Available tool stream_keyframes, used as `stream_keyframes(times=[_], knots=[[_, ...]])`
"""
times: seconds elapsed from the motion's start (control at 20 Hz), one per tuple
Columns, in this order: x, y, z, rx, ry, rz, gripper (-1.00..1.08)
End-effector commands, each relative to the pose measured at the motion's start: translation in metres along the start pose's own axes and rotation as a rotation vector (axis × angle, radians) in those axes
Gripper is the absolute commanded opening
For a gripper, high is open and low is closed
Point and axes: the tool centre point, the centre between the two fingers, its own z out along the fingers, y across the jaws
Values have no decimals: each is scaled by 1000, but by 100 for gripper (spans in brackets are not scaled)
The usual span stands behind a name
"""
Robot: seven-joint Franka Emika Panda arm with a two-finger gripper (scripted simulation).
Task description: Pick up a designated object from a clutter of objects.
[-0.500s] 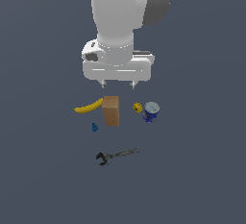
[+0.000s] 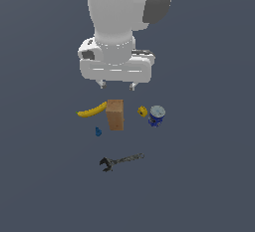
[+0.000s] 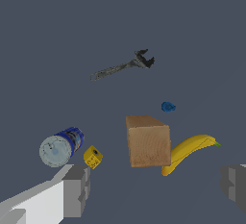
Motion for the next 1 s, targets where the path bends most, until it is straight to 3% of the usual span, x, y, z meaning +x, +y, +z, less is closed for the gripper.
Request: stream_keyframes(times=[0.0,0.45,0.95], knots=[[0,5,-3,-3,3,9,100],[-2,7,10,-2,3,3,100],[-15,17,70,0,3,-26,100]])
